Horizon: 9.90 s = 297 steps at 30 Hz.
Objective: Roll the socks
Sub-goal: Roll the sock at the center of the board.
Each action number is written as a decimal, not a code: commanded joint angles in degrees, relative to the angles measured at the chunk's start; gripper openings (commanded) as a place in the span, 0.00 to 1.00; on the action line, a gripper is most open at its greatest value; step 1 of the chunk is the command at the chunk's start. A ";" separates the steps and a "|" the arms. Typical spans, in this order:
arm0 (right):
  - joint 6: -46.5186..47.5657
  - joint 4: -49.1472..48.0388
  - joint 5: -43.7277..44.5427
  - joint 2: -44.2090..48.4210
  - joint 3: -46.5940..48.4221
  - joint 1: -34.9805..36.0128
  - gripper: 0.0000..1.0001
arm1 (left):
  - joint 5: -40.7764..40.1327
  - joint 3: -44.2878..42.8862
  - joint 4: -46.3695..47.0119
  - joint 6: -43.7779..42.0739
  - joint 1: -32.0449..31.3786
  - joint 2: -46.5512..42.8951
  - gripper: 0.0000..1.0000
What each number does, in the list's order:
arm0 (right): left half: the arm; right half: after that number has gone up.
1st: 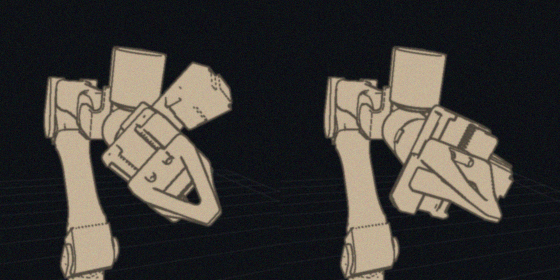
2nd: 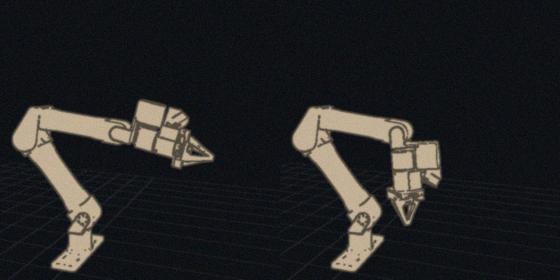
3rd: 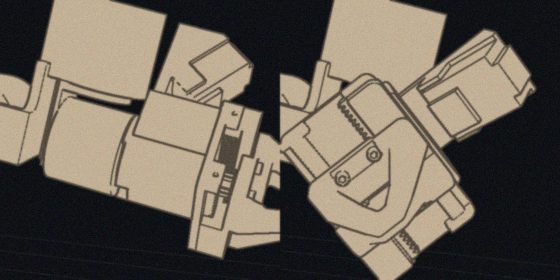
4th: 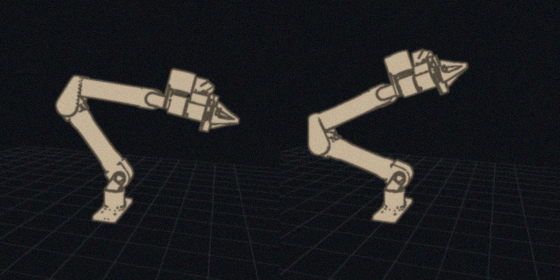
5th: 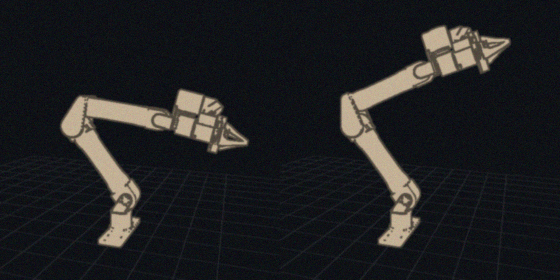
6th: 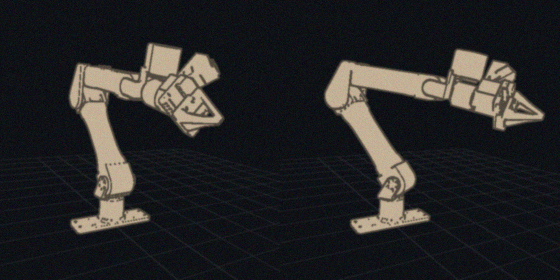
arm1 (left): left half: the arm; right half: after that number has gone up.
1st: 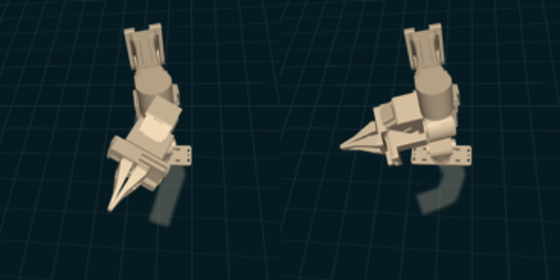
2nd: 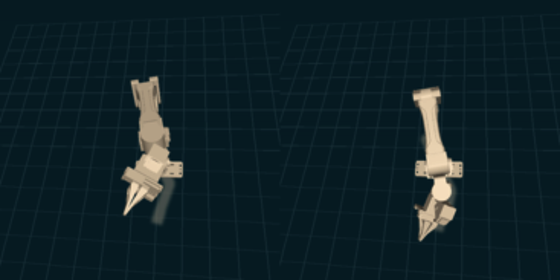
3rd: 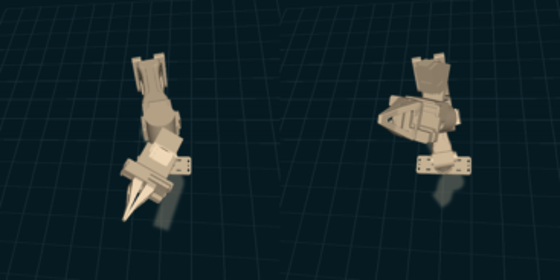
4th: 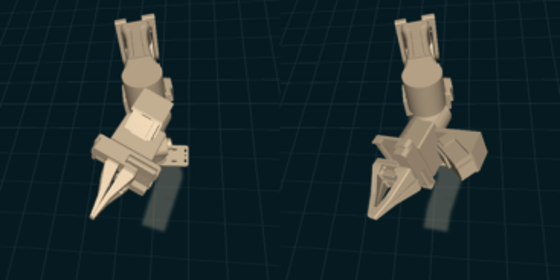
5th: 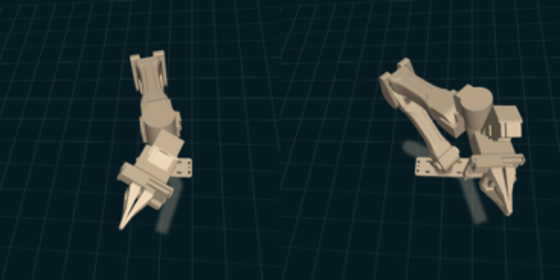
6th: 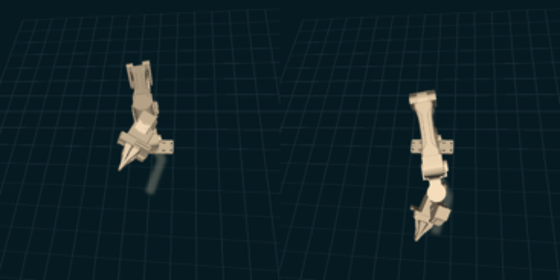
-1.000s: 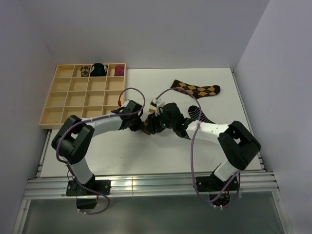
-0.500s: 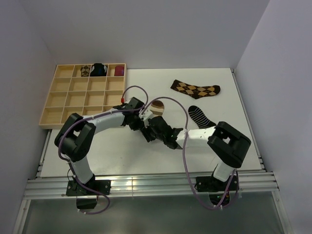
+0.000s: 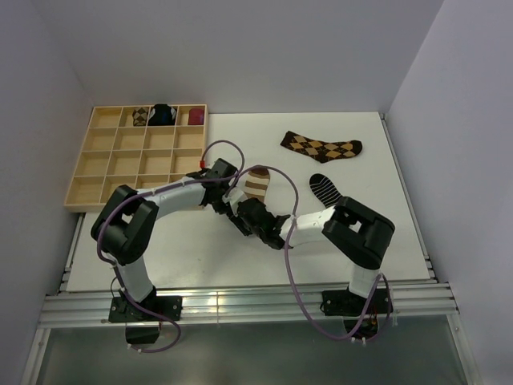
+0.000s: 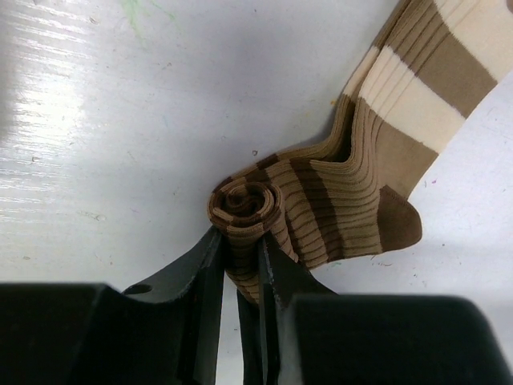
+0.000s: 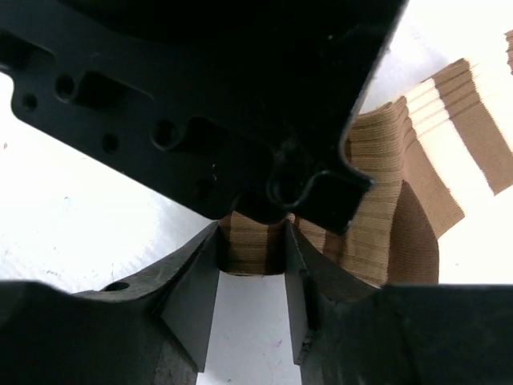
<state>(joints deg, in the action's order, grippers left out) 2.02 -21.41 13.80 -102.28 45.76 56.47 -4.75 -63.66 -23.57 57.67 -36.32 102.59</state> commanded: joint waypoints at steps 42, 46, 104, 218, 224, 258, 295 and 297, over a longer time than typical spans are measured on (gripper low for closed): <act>-32.61 -9.71 -62.41 -12.06 4.08 -24.30 0.00 | -4.38 28.94 33.77 8.77 1.33 -21.20 0.61; -33.22 -9.27 -62.23 -13.03 4.87 -24.39 0.00 | -4.83 30.26 35.87 9.21 1.33 -19.62 0.58; -0.53 -4.17 -5.28 6.84 -2.08 -3.04 0.59 | -5.09 15.50 14.70 7.11 0.54 -6.96 0.00; -5.55 2.34 -12.59 12.02 -2.78 -11.66 0.54 | -5.00 11.98 15.66 5.79 -1.48 -1.42 0.17; -0.72 -0.21 -7.13 10.00 -2.43 -7.96 0.56 | -5.18 11.71 15.22 5.44 -1.65 -1.69 0.17; -7.20 11.38 -20.00 -3.10 3.90 -10.84 0.00 | -6.76 14.70 19.00 5.61 -0.95 -8.61 0.42; -21.72 31.08 -61.97 -15.32 22.97 -23.68 0.00 | -8.61 27.80 24.11 16.61 0.10 -18.48 0.59; -19.96 31.51 -61.70 -14.18 22.71 -23.68 0.00 | -8.08 26.31 24.27 14.76 0.63 -17.60 0.57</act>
<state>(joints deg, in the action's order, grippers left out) -20.64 6.90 -49.17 -116.77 67.48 32.84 -11.90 -35.92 1.28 74.22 -36.32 85.17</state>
